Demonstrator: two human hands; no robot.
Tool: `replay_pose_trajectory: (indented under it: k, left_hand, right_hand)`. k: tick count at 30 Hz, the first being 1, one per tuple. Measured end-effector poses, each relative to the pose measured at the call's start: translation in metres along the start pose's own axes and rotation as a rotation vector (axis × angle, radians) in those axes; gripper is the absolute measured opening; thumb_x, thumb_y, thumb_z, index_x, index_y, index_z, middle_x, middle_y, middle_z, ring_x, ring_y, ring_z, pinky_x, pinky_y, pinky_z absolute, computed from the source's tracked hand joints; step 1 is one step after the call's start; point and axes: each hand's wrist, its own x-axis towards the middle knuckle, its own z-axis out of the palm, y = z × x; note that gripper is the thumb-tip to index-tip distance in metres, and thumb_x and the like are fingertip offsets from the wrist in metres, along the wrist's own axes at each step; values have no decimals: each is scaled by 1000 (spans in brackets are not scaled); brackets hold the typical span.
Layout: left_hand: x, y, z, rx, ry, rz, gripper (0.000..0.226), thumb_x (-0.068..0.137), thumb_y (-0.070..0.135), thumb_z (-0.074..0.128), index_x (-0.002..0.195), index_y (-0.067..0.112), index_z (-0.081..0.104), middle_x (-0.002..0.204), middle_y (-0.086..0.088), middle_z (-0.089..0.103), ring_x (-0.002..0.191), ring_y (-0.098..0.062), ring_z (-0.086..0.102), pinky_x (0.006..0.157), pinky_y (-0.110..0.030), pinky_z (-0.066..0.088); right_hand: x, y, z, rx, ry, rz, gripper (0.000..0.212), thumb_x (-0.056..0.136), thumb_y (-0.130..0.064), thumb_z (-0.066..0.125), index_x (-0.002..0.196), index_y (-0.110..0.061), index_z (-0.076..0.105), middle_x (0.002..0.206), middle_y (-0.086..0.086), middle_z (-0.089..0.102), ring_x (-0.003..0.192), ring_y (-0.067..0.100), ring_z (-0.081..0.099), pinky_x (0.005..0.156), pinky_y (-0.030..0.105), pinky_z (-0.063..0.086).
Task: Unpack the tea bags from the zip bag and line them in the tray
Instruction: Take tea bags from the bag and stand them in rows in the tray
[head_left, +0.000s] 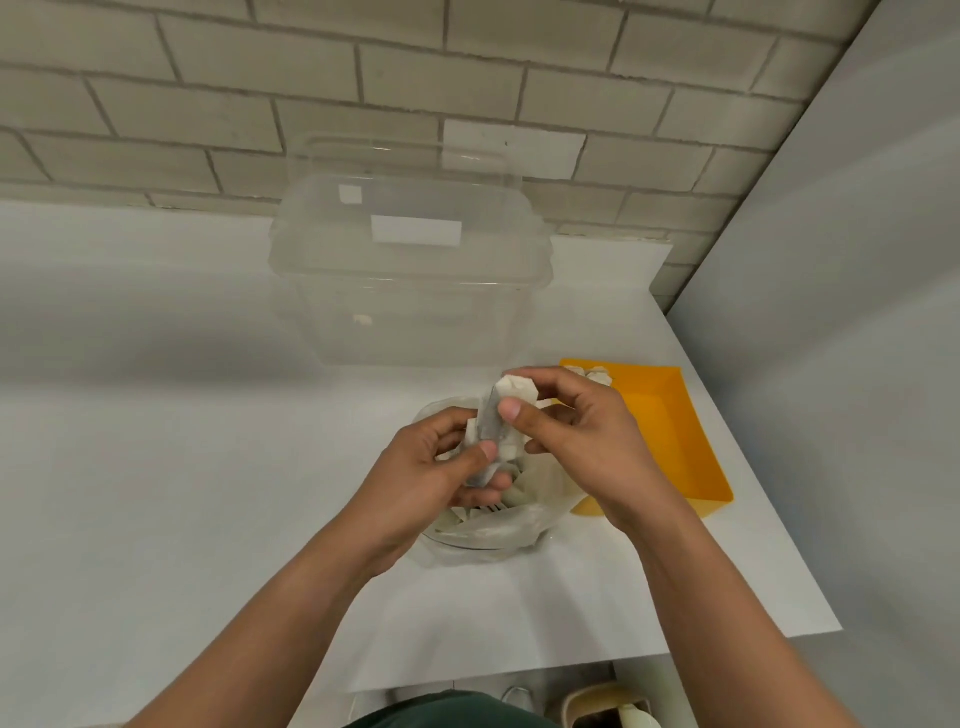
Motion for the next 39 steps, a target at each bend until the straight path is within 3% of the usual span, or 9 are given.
replay_pose_trajectory:
  k: [4, 8, 13, 19, 23, 28, 33, 36, 39]
  left_hand:
    - [4, 0, 9, -138, -8, -21, 28, 100, 13, 66, 127, 16, 68, 118, -20, 72, 100, -37, 74, 82, -39, 62]
    - [8, -3, 19, -240, 58, -40, 27, 98, 16, 66, 126, 13, 68, 118, -22, 73, 99, -37, 76, 79, -34, 63]
    - [8, -3, 29, -318, 99, -23, 22, 96, 14, 68, 117, 14, 72, 117, -21, 73, 96, -34, 77, 78, -30, 63]
    - [9, -2, 35, -334, 124, -2, 22, 97, 10, 66, 119, 10, 71, 113, -20, 75, 92, -30, 77, 75, -28, 62]
    - [13, -1, 43, -423, 118, -42, 18, 98, 11, 63, 114, 9, 71, 104, -18, 75, 86, -24, 77, 72, -27, 63]
    - [21, -5, 53, -378, 131, -50, 21, 99, 11, 63, 119, 5, 68, 102, -20, 74, 89, -29, 78, 71, -29, 63]
    - [27, -8, 55, -361, 154, -35, 19, 99, 11, 64, 116, 4, 67, 104, -23, 74, 97, -33, 78, 73, -28, 63]
    - [30, -10, 56, -348, 167, -24, 18, 98, 10, 64, 114, 4, 67, 99, -22, 75, 96, -33, 78, 71, -28, 63]
    - [32, -11, 59, -334, 186, -15, 13, 99, 9, 62, 110, 6, 68, 93, -17, 75, 94, -31, 78, 70, -27, 63]
  right_hand:
    - [6, 0, -3, 64, 10, 2, 11, 95, -19, 73, 104, -16, 77, 95, -2, 77, 85, 15, 76, 71, 29, 62]
    - [7, 4, -11, 87, 8, 10, 13, 95, -19, 73, 107, -18, 79, 98, -2, 77, 92, 18, 76, 77, 38, 64]
    - [11, 5, -24, 120, 89, -4, 5, 91, -16, 77, 95, -18, 78, 96, 2, 77, 91, 22, 76, 72, 35, 63]
    - [9, 4, -36, -28, -6, -46, 6, 89, -23, 79, 95, -22, 79, 92, -5, 78, 87, 20, 73, 78, 37, 62]
    - [6, 6, -48, 125, 48, -14, 8, 92, -18, 76, 99, -14, 77, 95, 4, 79, 86, 16, 73, 74, 32, 60]
    - [2, 14, -76, 206, 162, -14, 11, 93, -18, 74, 103, -14, 76, 95, 8, 79, 85, 21, 73, 76, 32, 61]
    - [8, 54, -125, 20, 296, 84, 10, 92, -15, 76, 101, -15, 73, 86, 7, 78, 79, 22, 76, 84, 42, 63]
    - [12, 87, -145, -204, 178, 184, 8, 90, -15, 77, 95, -21, 73, 84, 2, 78, 76, 19, 75, 86, 49, 62]
    - [15, 107, -151, -397, 50, 247, 9, 90, -19, 78, 95, -23, 73, 85, -2, 78, 73, 15, 75, 84, 44, 62]
